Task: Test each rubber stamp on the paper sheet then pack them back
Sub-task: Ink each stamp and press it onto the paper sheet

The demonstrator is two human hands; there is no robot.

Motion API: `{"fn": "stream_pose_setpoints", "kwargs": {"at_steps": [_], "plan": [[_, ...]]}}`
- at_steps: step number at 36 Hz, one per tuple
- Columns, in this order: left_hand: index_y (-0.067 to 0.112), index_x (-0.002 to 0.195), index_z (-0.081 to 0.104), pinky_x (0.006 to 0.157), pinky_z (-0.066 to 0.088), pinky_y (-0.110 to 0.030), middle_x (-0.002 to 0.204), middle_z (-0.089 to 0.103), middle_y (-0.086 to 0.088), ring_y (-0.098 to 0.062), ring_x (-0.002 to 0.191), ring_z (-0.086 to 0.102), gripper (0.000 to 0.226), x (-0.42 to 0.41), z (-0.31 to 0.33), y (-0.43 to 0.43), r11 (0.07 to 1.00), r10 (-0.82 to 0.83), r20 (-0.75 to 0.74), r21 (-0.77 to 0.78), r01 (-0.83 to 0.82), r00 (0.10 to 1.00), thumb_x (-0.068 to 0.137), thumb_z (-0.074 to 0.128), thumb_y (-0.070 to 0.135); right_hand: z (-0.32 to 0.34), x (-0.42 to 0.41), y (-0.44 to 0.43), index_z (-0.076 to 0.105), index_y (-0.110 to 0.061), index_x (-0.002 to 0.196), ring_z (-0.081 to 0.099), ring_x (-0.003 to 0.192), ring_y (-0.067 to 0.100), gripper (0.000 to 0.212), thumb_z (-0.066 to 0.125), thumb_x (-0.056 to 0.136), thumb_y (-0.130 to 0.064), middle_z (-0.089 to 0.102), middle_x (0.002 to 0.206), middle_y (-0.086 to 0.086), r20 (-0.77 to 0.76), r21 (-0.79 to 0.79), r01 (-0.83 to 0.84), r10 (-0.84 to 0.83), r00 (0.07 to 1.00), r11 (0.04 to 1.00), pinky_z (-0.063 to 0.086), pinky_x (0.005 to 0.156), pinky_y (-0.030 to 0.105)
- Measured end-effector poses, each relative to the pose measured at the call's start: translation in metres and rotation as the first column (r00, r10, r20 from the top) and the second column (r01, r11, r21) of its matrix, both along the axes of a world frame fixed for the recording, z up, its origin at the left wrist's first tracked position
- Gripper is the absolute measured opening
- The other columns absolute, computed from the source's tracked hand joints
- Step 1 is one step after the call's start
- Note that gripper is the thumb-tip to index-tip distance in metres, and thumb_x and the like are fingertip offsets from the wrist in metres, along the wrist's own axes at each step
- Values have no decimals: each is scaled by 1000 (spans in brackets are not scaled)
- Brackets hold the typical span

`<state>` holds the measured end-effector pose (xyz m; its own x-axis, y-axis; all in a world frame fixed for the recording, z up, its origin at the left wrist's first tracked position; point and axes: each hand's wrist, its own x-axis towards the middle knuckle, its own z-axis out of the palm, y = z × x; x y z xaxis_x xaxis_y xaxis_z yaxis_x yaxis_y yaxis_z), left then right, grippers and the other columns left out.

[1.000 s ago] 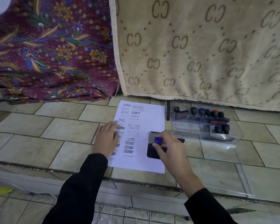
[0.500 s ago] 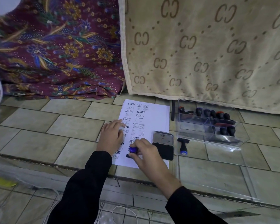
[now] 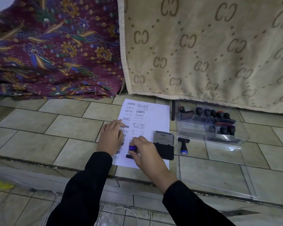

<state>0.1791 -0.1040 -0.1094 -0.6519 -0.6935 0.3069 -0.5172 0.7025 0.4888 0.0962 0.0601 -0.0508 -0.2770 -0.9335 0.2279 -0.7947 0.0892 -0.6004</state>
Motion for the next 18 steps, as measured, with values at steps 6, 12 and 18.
{"fn": "stream_pose_setpoints", "kwargs": {"at_steps": [6, 12, 18], "plan": [[19, 113, 62, 111, 26, -42, 136, 53, 2, -13, 129, 44, 31, -1, 1, 0, 1000, 7, 25, 5, -7, 1000, 90, 47, 6, -2, 4, 3, 51, -9, 87, 54, 71, 23, 9, 59, 89, -13, 51, 90, 4, -20, -9, -16, 16, 1000, 1000, 48, 67, 36], [18, 114, 62, 111, 26, -42, 136, 53, 1, -15, 129, 43, 31, 0, 6, 2, 1000, 7, 30, 15, -8, 1000, 90, 47, 6, -5, -3, 8, 59, -12, 97, 58, 78, 12, 13, 65, 86, -12, 56, 93, 1, 141, -45, 18, -11, 990, 999, 52, 74, 26], [19, 115, 62, 111, 27, -43, 136, 52, 2, -15, 128, 42, 30, 3, 8, 4, 999, -16, 4, 33, 16, 1000, 92, 47, 7, 21, -38, 23, 58, -29, 91, 66, 75, 1, 24, 73, 81, -15, 67, 84, -12, 573, -191, 461, -283, 769, 867, 53, 71, 16]]}}
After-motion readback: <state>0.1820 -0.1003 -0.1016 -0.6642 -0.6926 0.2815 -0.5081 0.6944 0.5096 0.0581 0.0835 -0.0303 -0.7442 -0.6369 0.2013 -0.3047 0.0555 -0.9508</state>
